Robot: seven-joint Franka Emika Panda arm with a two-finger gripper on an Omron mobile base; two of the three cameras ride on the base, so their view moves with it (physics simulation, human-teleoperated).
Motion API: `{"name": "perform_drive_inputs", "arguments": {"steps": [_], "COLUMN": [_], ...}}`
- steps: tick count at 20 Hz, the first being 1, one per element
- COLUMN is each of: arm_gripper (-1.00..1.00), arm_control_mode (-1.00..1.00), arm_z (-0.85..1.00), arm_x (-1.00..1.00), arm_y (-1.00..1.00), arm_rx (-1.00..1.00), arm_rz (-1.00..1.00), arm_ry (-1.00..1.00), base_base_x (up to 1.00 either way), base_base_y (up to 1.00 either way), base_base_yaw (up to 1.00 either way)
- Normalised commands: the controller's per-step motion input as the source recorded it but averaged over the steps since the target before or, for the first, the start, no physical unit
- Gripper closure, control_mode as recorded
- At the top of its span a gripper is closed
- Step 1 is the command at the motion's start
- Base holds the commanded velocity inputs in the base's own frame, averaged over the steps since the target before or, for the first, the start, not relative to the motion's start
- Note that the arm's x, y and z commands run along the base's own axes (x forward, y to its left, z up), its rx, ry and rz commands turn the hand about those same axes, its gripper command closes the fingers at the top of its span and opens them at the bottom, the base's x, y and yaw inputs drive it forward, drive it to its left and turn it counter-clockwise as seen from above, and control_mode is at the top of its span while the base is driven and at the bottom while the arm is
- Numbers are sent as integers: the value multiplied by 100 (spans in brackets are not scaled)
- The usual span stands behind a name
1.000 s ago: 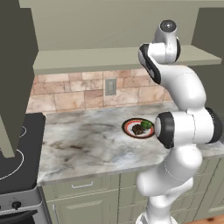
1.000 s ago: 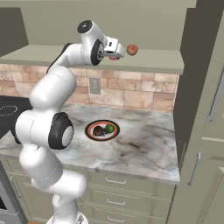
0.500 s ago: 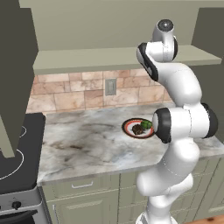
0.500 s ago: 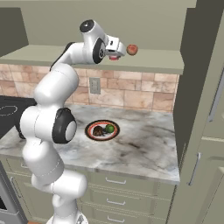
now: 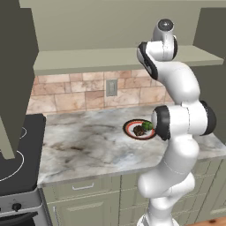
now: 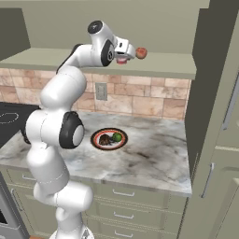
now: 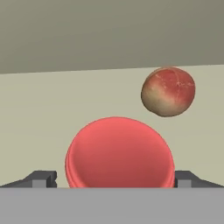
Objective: Pick the avocado and bread from the counter and place them on the plate. Then pick the jam from the cabinet and place it next to the plate. Lastly close the cabinet door.
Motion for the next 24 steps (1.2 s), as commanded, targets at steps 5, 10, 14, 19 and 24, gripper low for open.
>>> {"name": "perform_drive_inputs", "arguments": {"steps": [5, 10, 14, 19, 24], "arm_gripper": [-100, -100, 100, 100, 100], "arm_control_mode": [-100, -100, -100, -100, -100], "arm_z": [0, 0, 0, -1, -1], "arm_x": [16, 10, 1, 0, -25], "arm_y": [-8, -8, -1, -2, 0], "arm_rx": [0, 0, 0, 1, 1], "arm_rz": [0, 0, 0, 0, 0], "arm_ry": [0, 0, 0, 0, -5], "base_base_x": [0, 0, 0, 0, 0], "base_base_y": [0, 0, 0, 0, 0], "base_base_yaw": [0, 0, 0, 0, 0]}}
